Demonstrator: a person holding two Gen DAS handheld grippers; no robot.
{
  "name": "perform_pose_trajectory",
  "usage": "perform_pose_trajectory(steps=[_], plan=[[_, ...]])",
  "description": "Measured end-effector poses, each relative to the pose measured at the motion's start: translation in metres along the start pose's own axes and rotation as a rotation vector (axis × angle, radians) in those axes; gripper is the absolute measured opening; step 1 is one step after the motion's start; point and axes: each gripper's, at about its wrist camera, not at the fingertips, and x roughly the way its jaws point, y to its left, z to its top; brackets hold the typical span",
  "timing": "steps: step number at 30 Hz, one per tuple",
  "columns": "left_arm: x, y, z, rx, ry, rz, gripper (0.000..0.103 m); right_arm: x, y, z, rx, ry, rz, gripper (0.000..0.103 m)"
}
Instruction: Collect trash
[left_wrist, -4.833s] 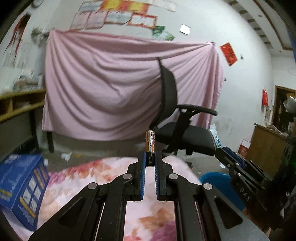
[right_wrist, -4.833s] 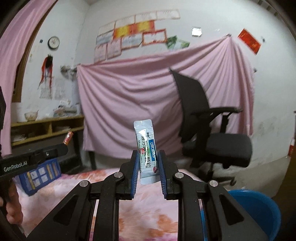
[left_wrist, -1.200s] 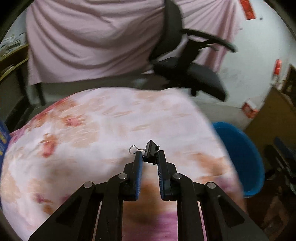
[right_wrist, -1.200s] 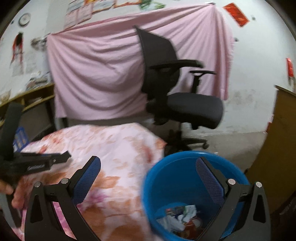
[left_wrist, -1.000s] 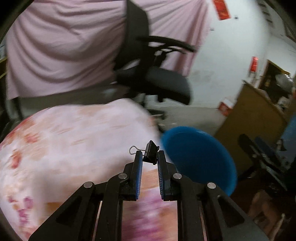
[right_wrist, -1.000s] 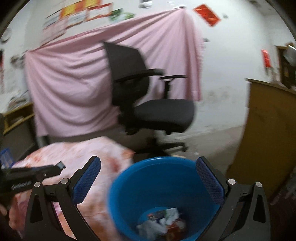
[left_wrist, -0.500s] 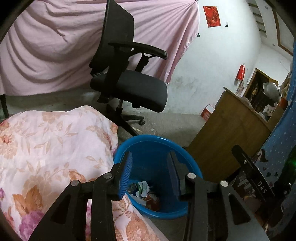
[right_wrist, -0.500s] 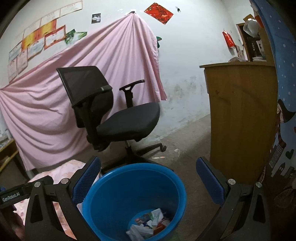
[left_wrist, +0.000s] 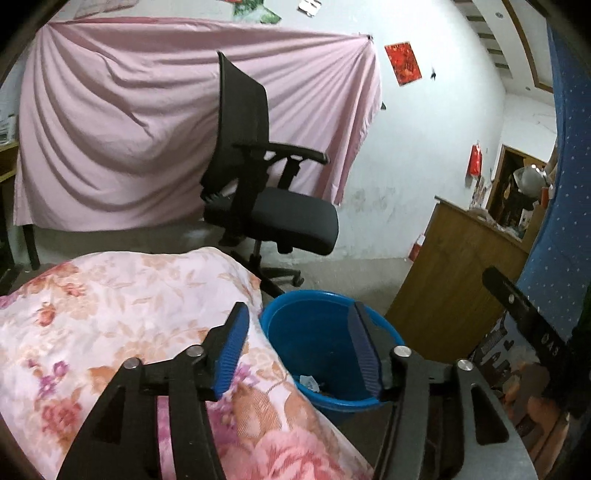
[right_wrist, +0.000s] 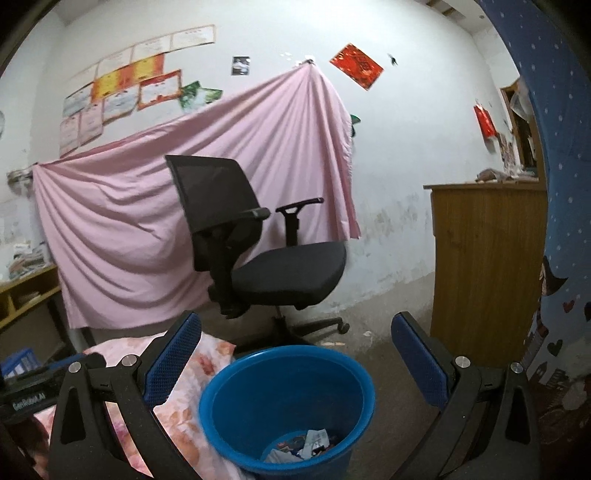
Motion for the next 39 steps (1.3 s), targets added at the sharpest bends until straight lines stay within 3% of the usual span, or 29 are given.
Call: perform_pose_trajectory(steps=[3, 7, 10, 13, 25, 39], plan=[[-0.023, 0.003, -0.007, -0.005, -0.036, 0.013, 0.061, -0.021, 0.010, -0.007, -0.031, -0.023, 0.013, 0.103], [-0.057, 0.007, -0.023, 0.004, -0.088, 0.045, 0.082, -0.049, 0.026, -0.017, -0.068, -0.054, 0.041, 0.103], [-0.085, 0.013, -0.035, 0.009, -0.118, 0.064, 0.083, -0.070, 0.039, -0.027, -0.081, -0.070, 0.058, 0.103], [-0.110, 0.020, -0.048, -0.006, -0.147, 0.094, 0.098, -0.090, 0.050, -0.035, -0.095, -0.088, 0.076, 0.103], [-0.188, 0.044, -0.086, -0.009, -0.191, 0.190, 0.101, -0.159, 0.082, -0.067, -0.132, -0.146, 0.119, 0.103], [-0.225, 0.057, -0.133, 0.018, -0.190, 0.251, 0.101, -0.198, 0.106, -0.100, -0.159, -0.155, 0.110, 0.103]])
